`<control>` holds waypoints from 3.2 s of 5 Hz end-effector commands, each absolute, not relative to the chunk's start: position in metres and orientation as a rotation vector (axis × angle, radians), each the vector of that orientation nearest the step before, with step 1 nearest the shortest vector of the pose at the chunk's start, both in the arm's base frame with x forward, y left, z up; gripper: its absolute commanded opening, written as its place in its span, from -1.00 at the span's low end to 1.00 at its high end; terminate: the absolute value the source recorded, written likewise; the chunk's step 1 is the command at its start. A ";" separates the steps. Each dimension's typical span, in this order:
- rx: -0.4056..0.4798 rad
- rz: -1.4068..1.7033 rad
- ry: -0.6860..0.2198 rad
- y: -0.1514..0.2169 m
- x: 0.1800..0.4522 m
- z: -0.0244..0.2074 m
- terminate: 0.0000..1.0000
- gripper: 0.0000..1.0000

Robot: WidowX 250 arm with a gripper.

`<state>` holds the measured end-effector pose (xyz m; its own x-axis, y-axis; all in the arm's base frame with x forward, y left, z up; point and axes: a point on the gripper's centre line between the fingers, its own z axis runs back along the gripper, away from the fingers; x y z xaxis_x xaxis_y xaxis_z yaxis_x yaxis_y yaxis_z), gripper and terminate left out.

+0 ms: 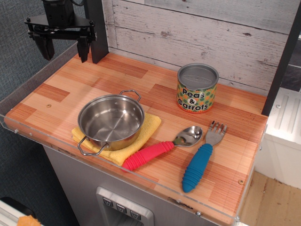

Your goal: Place the red spoon to the left of the pot

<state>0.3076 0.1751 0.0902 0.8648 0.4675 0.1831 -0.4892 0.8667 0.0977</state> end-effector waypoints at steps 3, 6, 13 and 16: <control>0.135 0.418 -0.164 0.152 0.304 0.102 -1.00 1.00; 0.118 -0.008 -0.176 0.074 0.294 0.115 -1.00 1.00; 0.112 -0.474 -0.159 -0.029 0.266 0.046 -1.00 1.00; 0.083 -0.514 -0.124 -0.028 0.265 0.018 -1.00 1.00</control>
<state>0.2685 -0.0356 0.0116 0.8685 -0.4903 0.0725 0.4831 0.8701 0.0977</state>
